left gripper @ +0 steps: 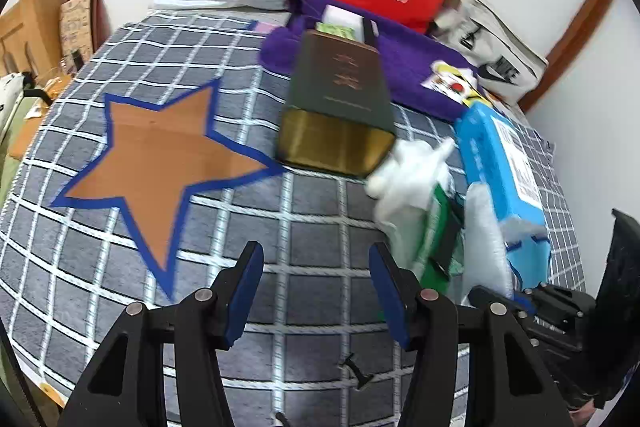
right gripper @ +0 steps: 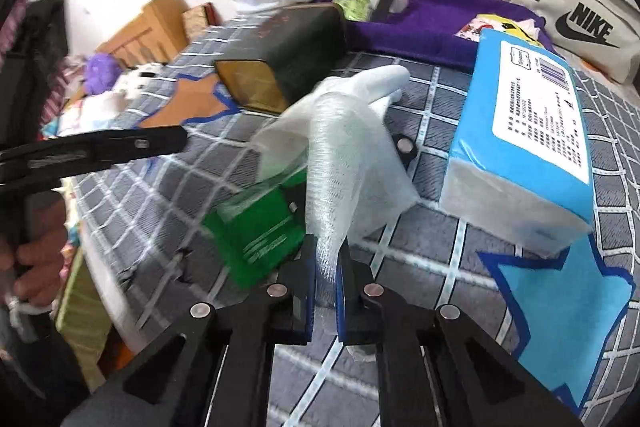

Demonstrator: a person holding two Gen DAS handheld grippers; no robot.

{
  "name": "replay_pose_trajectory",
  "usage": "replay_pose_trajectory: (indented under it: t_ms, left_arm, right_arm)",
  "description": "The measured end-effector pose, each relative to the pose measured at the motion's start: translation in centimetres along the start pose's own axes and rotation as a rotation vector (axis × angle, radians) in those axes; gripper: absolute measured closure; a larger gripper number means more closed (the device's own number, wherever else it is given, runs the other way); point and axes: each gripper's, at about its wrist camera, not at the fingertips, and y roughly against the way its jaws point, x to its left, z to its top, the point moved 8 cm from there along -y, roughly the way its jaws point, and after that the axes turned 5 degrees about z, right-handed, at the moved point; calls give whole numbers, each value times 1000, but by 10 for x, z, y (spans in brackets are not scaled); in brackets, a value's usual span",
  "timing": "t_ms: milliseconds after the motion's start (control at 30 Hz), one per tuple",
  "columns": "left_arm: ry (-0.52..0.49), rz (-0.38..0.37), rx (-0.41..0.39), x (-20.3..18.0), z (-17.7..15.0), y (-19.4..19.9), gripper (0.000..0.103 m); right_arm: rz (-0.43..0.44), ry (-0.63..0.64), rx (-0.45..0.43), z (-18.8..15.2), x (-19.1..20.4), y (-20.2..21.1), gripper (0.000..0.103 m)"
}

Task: Organize soft objects
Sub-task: 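Grasp the white mesh bag with the right gripper while the left grasps the green pack, then carry the green pack and mesh bag in both grippers to the purple towel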

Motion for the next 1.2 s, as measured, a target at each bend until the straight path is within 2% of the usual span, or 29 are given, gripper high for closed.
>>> replay_pose_trajectory:
  t_ms: [167,200,267,400,467,500,533,600,633,667,733,867,1000,1133,1200]
  left_arm:
    - [-104,-18,17,-32,-15,-8,50]
    - [-126,-16,18,-38,-18,-10,48]
    - [-175,-12,17,-50,-24,-14,38]
    - [-261,-10,21,-74,-34,-24,30]
    - [-280,19,40,-80,-39,-35,31]
    - [-294,43,17,-81,-39,-36,31]
    - [-308,58,1,-83,-39,-36,32]
    - [-341,111,-9,-83,-40,-36,47]
    - [-339,112,-12,-81,-39,-33,58]
    - [-320,79,0,-79,-38,-29,73]
    - [-276,39,9,-70,-37,-20,73]
    - [-234,95,-19,-38,-32,-3,73]
    - [-156,81,-31,-8,-32,8,75]
    - [-139,54,-45,-7,-32,15,77]
    - [-130,34,-50,-10,-30,17,84]
  right_arm:
    - [-14,26,-15,-13,-5,22,96]
    - [-17,27,-18,-15,-7,26,96]
    - [-23,22,-24,-22,-13,34,96]
    - [-62,-7,-29,-35,-35,45,96]
    - [-71,-29,-25,-42,-45,45,96]
    - [-74,-36,-21,-44,-49,45,96]
    - [-78,-42,-20,-47,-52,44,96]
    - [-79,-51,-13,-51,-57,42,96]
    - [-79,-53,-10,-52,-58,41,96]
    - [-79,-54,-10,-53,-59,41,96]
    - [-76,-51,-13,-54,-58,43,96]
    - [-67,-50,-23,-52,-57,45,96]
    - [-63,-51,-18,-54,-57,43,96]
    - [-60,-41,-26,-50,-52,47,96]
    - [-64,-33,-33,-48,-50,51,96]
